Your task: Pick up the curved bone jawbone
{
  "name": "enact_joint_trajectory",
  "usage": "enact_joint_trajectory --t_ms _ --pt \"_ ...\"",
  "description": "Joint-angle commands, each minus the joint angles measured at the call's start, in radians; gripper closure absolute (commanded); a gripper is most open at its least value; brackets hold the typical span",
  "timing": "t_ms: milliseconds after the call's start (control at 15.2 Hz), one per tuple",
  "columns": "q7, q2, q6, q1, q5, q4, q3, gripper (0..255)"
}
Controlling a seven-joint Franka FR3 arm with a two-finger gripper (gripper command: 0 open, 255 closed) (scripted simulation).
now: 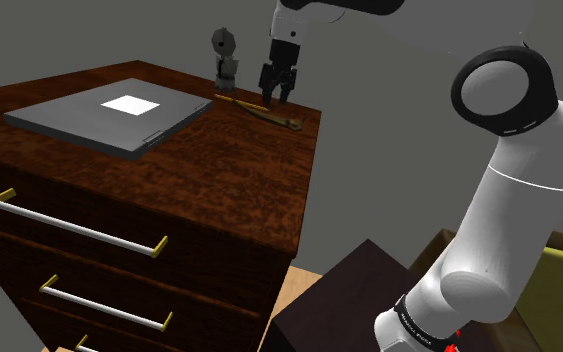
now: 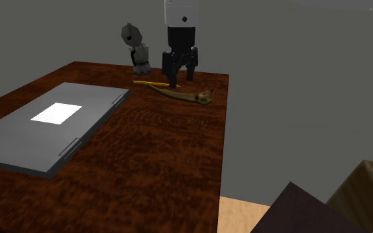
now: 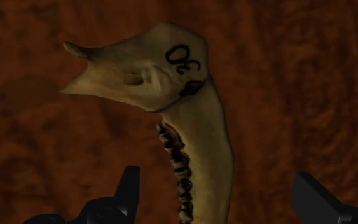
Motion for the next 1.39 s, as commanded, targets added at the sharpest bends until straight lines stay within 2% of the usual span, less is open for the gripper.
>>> enact_joint_trajectory --t_ms 0,594,660,1320 --pt "0.002 0.082 -0.039 0.003 0.001 0.129 0.004 0" --pt "-0.009 0.055 0.076 0.005 0.000 -0.014 0.004 0" --pt "-0.009 0.053 0.076 0.004 0.000 -0.015 0.003 255" --pt "-0.007 0.057 0.061 0.004 0.000 0.003 0.004 255"
